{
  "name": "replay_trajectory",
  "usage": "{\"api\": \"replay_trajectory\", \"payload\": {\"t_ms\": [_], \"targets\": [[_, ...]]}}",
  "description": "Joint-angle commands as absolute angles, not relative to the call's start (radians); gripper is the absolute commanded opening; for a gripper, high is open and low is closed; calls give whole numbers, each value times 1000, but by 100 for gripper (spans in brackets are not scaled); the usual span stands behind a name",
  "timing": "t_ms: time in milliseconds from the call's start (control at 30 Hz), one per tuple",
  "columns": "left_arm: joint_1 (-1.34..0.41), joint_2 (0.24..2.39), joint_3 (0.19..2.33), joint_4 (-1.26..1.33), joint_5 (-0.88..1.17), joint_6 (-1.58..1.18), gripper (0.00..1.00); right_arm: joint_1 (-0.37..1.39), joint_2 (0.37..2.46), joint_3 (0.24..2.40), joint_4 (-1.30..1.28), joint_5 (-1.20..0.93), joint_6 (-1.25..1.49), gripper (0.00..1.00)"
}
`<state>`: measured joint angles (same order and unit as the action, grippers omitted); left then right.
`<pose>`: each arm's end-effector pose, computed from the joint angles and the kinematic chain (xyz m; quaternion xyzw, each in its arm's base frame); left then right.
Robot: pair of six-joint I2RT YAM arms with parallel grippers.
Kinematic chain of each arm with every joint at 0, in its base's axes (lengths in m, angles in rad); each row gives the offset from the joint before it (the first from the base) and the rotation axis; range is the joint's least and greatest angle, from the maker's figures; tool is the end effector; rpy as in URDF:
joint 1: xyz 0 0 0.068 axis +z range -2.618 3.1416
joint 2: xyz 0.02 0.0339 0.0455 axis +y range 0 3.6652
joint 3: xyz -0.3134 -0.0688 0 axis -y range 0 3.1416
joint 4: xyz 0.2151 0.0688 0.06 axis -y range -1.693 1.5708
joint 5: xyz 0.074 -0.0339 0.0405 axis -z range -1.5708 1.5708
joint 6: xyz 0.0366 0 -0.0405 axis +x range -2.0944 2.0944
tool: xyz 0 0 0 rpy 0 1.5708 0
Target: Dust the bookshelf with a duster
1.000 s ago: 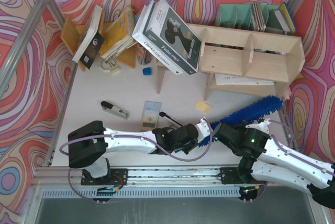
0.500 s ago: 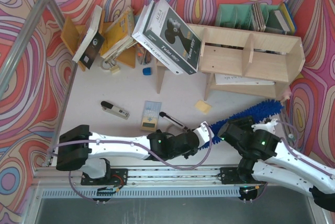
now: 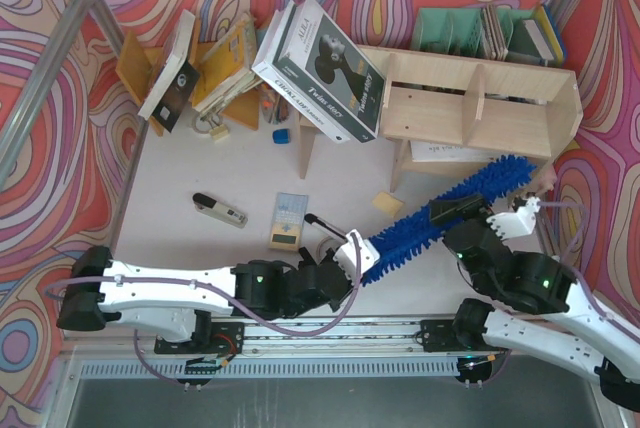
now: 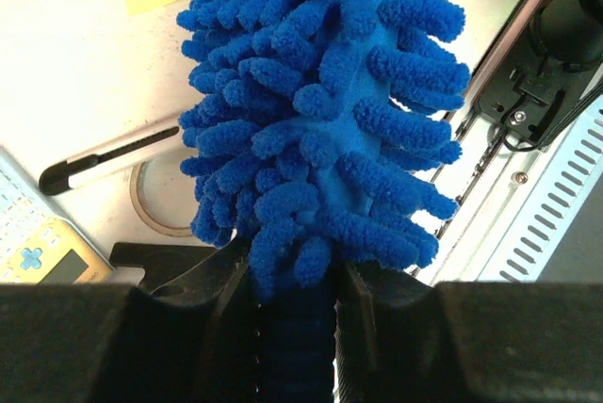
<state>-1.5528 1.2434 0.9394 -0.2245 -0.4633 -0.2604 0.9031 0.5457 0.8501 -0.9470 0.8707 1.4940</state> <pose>0.0206 -0.2343 0.3493 0.4170 0.7427 -0.2588 0.4555 0.0328 -0.0036 0.3394 0.4167 0.7207 0.2409 0.4989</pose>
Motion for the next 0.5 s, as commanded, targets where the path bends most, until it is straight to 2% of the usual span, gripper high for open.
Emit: {"api": "replay_trajectory", "payload": {"t_ms": [0, 133, 200, 367, 433, 467], "targets": [[-1574, 1206, 907, -199, -534, -290, 0, 908, 614, 863, -813, 800, 1322, 72], [-1608, 1221, 922, -190, -558, -276, 0, 907, 707, 855, -732, 696, 1282, 69], [-1622, 1225, 925, -181, -568, -272, 0, 907, 737, 853, -712, 661, 1287, 63], [-1629, 1219, 906, -166, -601, -273, 2, 907, 766, 862, -789, 667, 1412, 28], [-1628, 1203, 883, -156, -618, -279, 8, 908, 753, 860, -841, 684, 1488, 17], [-1629, 1189, 871, -149, -622, -281, 15, 908, 744, 857, -856, 689, 1520, 13]]}}
